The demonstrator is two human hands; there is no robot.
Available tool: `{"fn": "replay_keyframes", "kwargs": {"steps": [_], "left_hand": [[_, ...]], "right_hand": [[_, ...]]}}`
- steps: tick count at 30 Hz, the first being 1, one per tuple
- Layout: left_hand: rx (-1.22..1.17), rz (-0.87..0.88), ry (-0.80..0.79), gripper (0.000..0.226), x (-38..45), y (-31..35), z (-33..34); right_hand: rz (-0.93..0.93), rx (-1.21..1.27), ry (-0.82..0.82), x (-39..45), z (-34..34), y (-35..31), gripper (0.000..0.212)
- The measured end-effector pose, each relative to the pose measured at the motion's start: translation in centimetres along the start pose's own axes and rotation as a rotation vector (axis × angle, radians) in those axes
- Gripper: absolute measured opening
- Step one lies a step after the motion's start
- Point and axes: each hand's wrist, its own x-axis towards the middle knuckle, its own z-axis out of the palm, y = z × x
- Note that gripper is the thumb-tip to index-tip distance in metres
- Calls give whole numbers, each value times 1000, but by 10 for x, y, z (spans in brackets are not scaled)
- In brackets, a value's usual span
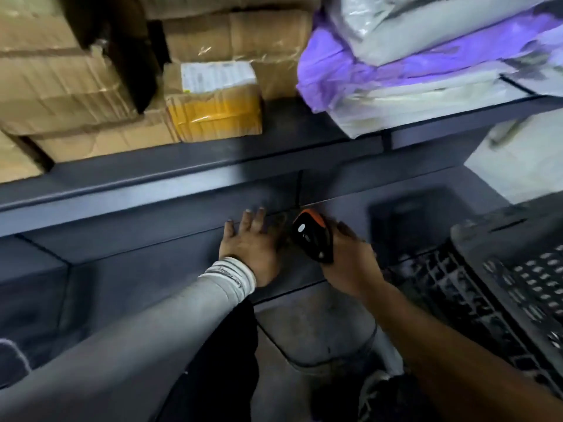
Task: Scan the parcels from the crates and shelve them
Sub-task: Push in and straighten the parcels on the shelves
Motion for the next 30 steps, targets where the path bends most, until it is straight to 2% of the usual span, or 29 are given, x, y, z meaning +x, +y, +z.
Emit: {"fn": "replay_keyframes", "kwargs": {"steps": [4,9,17,19,24,30], "left_hand": [[-54,-143,-45,65,-9,-65,22],[-176,-383,-107,64,-28,-148,62],[-330,-609,-138,63,-79,-231,167],[-356,-644,-128,63,-90,-247,191],[-475,-782,-35,63,-96,-276,238],[-521,-799,-12,64,-93,-302,300]], "right_hand": [[-107,-27,-86,27,53,-36,74],[-268,-20,-255,53,129,-99,94],[-452,-122,-395,69,239,-177,56],[-468,-103,-376,70,265,-189,53],[-484,-135,-350,71,321,-216,63],[-418,-277,-436,84,381,-248,75]]}}
